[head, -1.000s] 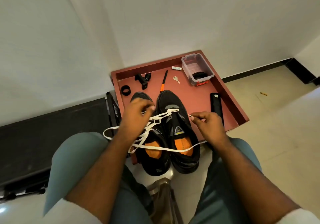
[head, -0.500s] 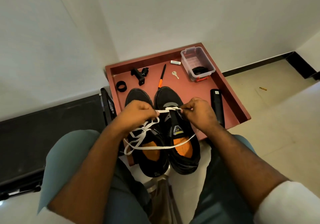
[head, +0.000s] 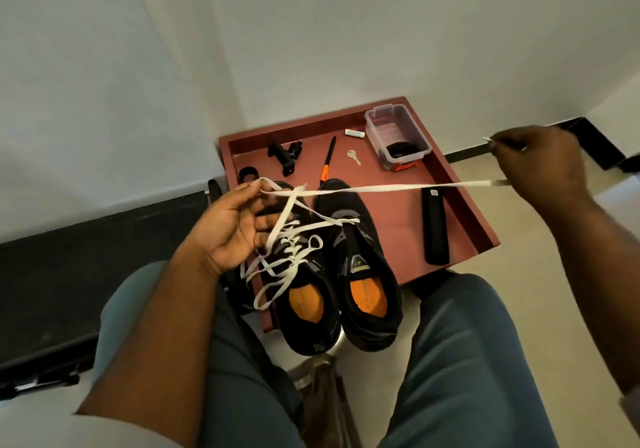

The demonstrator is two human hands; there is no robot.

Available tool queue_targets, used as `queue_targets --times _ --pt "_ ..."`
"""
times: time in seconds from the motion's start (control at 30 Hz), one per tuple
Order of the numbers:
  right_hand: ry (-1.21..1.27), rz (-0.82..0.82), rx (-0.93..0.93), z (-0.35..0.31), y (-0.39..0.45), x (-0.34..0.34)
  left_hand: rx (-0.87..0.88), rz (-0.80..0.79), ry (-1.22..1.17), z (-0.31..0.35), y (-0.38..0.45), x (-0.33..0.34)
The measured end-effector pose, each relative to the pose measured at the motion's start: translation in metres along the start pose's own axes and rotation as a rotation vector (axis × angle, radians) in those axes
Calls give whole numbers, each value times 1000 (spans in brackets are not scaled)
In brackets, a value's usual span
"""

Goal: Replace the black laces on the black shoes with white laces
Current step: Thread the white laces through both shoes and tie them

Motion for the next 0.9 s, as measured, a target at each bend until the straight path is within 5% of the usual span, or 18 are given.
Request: queue_targets --times 0.23,0.3,0.37,0.43,0.57,0.77,0.9 --pt "-364 -36 160 34 -2 23 -575 -279 761 -11 -14 -3" --pt "-426 -25 162 43 -2 24 -683 -124 1033 -11 -15 -20" --pt "-485 6 122 46 -3 27 -602 169 1190 -9 -12 -37" --pt "-514 2 53 40 -6 35 -448 294 1330 -11 -3 -38" --pt "-473 -71 -90 12 -15 63 -185 339 1546 -24 23 -5" --pt "-79 -383 -314 -36 -34 119 -122 370 1659 -51 41 13" --pt "-27 -531 -419 -54 -46 147 -195 313 1865 -57 44 25"
Point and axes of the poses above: each hand's wrist, its own y-axis towards the middle knuckle, its own x-axis out of the palm, z = x × y, the point moved 3 cm from there along y, towards the middle knuckle, and after that the axes turned 15 degrees about -z, right-handed, at the moved point
